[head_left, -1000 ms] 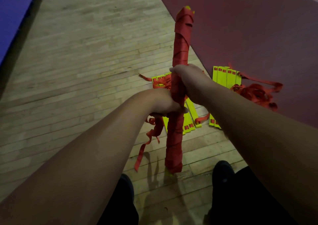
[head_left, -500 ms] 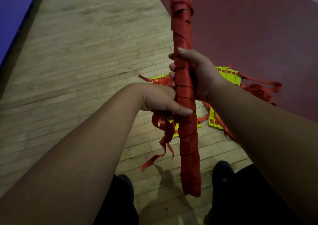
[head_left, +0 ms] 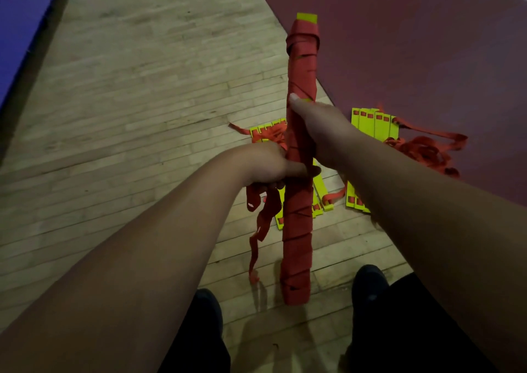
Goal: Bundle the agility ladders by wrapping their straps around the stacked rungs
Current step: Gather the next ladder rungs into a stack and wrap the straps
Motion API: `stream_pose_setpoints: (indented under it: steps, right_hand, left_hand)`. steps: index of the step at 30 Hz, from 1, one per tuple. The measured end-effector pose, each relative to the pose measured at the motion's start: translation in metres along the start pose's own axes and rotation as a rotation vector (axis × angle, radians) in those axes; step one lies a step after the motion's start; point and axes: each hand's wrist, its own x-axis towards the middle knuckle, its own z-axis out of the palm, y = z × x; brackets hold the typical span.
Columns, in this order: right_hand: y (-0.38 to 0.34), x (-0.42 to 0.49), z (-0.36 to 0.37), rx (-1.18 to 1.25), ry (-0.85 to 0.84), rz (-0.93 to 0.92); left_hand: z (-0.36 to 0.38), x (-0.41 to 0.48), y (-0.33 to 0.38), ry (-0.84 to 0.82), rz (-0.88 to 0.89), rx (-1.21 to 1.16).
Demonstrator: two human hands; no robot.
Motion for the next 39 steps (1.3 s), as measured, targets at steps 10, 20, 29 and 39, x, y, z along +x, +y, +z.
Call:
stream_pose_setpoints:
  steps: [10,20,29,39]
  right_hand:
    - [-0.003,-0.008,-0.015,-0.135,-0.107,0.143]
    - [-0.002,-0.016,-0.025,-0.059,-0.319,0.379]
    - [0.022,0.004,-0.037,-0.291,-0.119,0.561]
    - [0.052,0.003,-0.036,0.041,0.026,0.552]
  left_hand:
    - [-0.033,-0.003,-0.007,0.166,0.050,-0.530]
    - [-0.064,-0.015,-0.015,0.362,0.115,-0.842]
    - [-0.070,-0.014,-0.019,0.574,0.085,-0.872]
    - [-0.058,-0.009,-0.022,0.801,0.051,-0.941]
